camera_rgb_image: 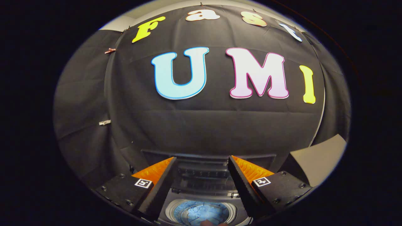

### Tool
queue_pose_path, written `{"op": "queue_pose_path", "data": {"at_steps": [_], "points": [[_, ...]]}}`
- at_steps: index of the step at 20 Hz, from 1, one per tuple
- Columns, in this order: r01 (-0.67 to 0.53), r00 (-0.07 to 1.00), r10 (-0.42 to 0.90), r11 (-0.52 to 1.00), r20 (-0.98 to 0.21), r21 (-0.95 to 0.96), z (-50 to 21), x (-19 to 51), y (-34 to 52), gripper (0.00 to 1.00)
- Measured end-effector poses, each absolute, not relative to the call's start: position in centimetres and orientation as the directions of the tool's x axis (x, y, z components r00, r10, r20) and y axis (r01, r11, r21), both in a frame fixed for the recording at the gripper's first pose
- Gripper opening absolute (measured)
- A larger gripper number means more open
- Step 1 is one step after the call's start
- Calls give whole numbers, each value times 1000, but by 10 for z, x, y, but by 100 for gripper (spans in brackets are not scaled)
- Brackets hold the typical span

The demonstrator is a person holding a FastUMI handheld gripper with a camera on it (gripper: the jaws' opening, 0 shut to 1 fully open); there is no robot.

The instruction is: Put the clothes into the washing machine and then close the washing machine lid.

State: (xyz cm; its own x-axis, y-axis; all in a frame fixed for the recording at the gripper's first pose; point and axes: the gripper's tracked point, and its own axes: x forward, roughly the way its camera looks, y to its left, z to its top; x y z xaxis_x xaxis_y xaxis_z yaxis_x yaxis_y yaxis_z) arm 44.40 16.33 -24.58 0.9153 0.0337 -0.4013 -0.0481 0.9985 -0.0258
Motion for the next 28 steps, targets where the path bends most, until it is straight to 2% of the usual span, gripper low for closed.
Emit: {"op": "queue_pose_path", "data": {"at_steps": [5, 12, 21, 28], "points": [[17, 935, -30, 999, -354, -38, -234, 490, 146, 100], [56, 905, -84, 995, -418, -78, -268, 536, 125, 100], [50, 842, -87, 995, -532, -84, -324, 534, 114, 100], [50, 851, -69, 997, -521, -51, -325, 526, 115, 100]]}}
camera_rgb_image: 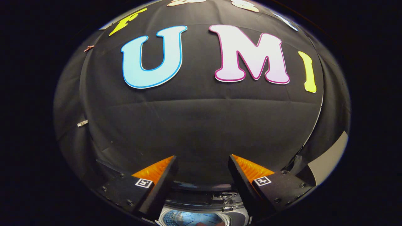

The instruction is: Put the clothes into the washing machine and then close the washing machine lid.

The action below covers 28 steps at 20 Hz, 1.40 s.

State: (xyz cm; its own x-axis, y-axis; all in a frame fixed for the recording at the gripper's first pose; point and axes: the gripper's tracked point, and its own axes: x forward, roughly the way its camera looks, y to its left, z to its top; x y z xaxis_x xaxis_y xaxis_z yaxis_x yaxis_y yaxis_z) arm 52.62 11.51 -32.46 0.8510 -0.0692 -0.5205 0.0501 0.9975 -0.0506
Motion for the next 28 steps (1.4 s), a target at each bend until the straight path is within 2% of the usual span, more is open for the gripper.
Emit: {"op": "queue_pose_path", "data": {"at_steps": [20, 28], "points": [[-16, 871, -9, 999, -490, -46, -314, 419, 127, 100], [-88, 829, 53, 995, -557, -36, -343, 348, 133, 99]]}}
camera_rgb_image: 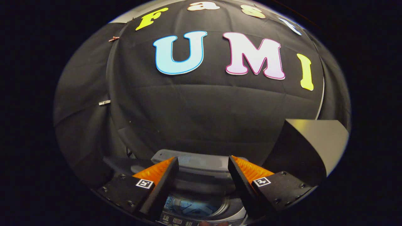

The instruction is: Put the clothes into the washing machine and then close the washing machine lid.

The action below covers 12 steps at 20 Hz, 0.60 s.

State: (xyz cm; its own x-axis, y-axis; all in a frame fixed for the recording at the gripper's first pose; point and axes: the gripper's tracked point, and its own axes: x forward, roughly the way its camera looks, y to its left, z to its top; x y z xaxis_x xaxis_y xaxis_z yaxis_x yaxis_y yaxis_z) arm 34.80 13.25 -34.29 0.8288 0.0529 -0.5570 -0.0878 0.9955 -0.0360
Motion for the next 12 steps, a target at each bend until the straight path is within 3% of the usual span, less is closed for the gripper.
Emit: {"op": "queue_pose_path", "data": {"at_steps": [6, 12], "points": [[-119, 803, 109, 993, -586, 22, -351, 305, 134, 99], [-155, 843, 171, 985, -510, 74, -304, 269, 140, 99]]}}
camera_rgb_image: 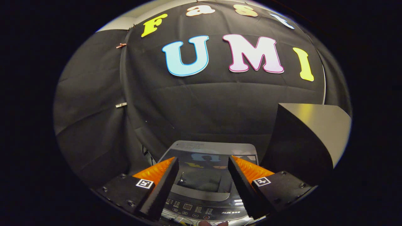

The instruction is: Put the clothes into the washing machine and then close the washing machine lid.

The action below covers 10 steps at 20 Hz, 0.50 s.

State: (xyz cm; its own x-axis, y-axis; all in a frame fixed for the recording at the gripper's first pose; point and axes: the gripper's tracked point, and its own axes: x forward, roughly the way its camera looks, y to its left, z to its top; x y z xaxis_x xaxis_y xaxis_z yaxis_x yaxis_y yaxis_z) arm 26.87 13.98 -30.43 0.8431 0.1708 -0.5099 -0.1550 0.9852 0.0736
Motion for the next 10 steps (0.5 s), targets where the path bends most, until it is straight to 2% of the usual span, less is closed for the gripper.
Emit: {"op": "queue_pose_path", "data": {"at_steps": [10], "points": [[-183, 926, 206, 978, -317, 103, -174, 211, 122, 99]]}}
